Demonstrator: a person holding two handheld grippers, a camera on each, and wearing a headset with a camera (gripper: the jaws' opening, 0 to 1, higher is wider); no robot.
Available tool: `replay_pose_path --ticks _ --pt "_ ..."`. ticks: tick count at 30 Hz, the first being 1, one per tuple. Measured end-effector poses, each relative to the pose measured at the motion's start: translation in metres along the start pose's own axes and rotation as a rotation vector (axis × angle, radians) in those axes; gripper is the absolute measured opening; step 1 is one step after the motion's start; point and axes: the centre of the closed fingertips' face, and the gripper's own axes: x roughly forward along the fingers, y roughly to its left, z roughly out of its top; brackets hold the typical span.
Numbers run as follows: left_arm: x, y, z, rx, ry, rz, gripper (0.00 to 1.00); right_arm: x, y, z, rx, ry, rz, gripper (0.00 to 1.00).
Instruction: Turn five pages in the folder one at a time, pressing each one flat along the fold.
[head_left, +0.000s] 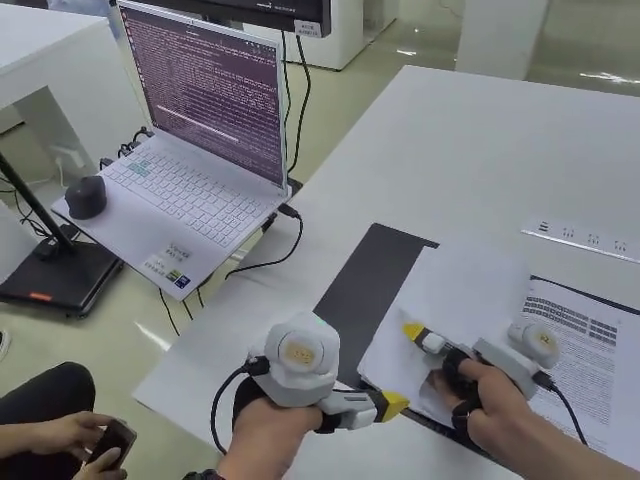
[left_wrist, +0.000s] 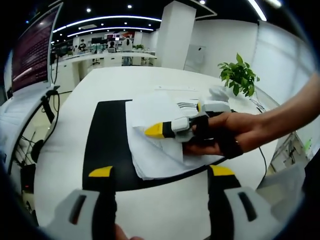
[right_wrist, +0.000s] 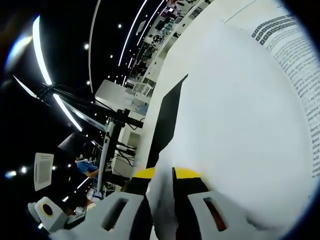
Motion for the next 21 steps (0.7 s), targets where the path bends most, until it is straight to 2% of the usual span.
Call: replay_pose_path --ticks 2,5,12,18,21 --pt "0.000 0.002 -0.003 -0.020 0.000 0.003 0.75 0.001 0.002 0.003 -0.001 -0.012 0.009 0.16" --pt "0.002 0.003 -0.004 -0.030 0.001 0.004 0.74 0.002 0.002 0.005 -0.002 -0.014 0.008 0.20" --pt "0.005 0.001 -0.002 -0.027 -0.003 -0.005 0.74 -0.001 0.005 0.003 -0.016 0.000 0.023 0.31" --pt "0.010 -0.003 -0.002 -0.039 -0.009 -0.011 0.70 -0.014 0.016 0.005 -0.034 0.002 0.061 0.41" --pt "0.012 -0.002 0.000 -0.040 -0.018 -0.007 0.66 -0.023 0.020 0.015 -0.051 -0.019 0.077 0.46"
